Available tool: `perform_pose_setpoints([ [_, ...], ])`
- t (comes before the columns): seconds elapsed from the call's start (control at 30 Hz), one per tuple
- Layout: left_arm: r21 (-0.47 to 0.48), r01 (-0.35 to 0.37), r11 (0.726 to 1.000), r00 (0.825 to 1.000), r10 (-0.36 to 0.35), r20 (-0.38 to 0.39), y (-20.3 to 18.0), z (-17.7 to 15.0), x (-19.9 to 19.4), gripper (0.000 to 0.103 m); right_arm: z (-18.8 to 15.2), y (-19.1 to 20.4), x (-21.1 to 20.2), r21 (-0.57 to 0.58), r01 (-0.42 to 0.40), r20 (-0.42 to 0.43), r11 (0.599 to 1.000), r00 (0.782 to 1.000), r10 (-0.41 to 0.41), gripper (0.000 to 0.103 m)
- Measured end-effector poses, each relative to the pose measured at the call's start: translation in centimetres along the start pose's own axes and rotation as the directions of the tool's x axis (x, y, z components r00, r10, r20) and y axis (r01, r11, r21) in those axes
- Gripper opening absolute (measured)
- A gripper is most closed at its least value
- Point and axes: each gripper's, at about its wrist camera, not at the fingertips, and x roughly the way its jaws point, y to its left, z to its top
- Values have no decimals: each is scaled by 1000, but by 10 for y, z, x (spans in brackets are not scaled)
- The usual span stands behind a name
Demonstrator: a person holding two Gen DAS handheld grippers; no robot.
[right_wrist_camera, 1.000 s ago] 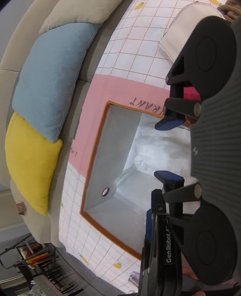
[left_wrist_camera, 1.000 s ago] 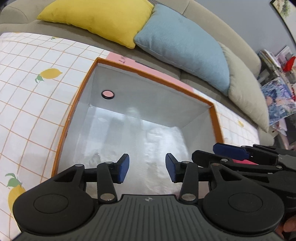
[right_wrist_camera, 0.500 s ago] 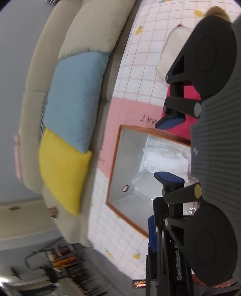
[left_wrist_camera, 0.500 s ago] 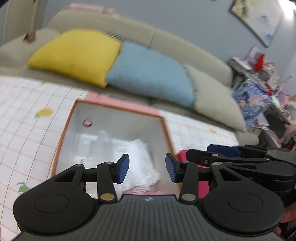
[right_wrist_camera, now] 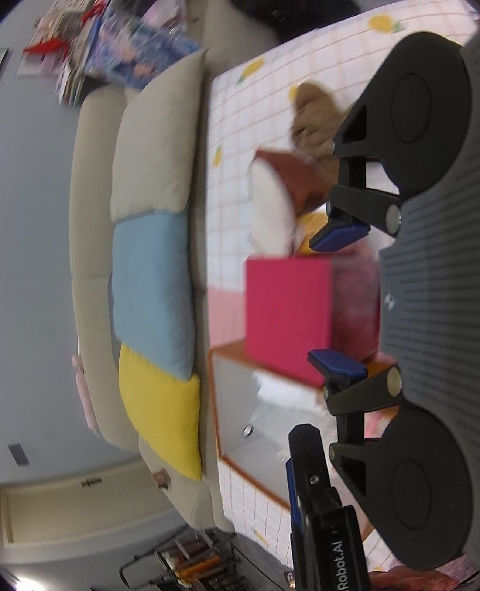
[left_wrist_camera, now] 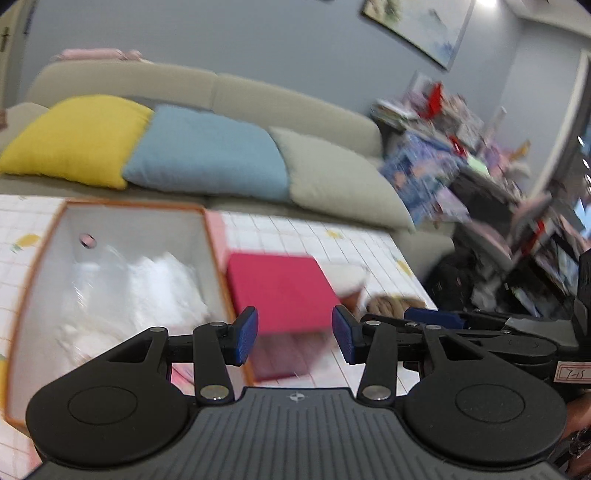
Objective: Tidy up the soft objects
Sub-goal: 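Move both tools back toward the brown towel and Deeyeo pack on the bed, then grasp the Deeyeo wipes pack with left tool while right tool grasps the brown towel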
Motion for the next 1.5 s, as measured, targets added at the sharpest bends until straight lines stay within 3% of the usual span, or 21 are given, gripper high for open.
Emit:
perform_pose_setpoints([
  [0.3, 127, 37, 991, 995, -26, -93, -41, -19, 31, 52, -46, -45, -11, -5, 165, -21, 986, 986, -165, 58],
  [0.57, 239, 46, 970, 993, -18, -119, -66, -22, 48, 52, -55, -71, 11, -11, 287, 8, 958, 958, -287, 58],
  [0.8, 329, 55, 943, 985, 3, -175, -90, -13, 79, 52, -54, -101, 44, -3, 312, -25, 950, 950, -312, 59],
  [0.93, 465, 63, 883, 983, 27, -184, -110, -13, 97, 51, -55, -115, 62, -53, 303, -26, 952, 952, -305, 72],
  [1.17, 696, 66, 715, 967, 126, -222, -135, -19, 147, 47, -58, -137, 81, -20, 243, -81, 970, 966, -244, 71],
  [1.27, 741, 73, 667, 954, 170, -247, -136, -26, 167, 47, -57, -147, 85, 29, 223, -96, 975, 971, -219, 68],
  [1.4, 812, 63, 580, 943, 231, -239, -138, -43, 188, 46, -57, -150, 93, 27, 213, -102, 977, 972, -209, 69],
  [1.5, 842, 57, 536, 936, 266, -232, -141, -55, 199, 34, -57, -155, 100, 40, 219, -125, 975, 969, -213, 61],
])
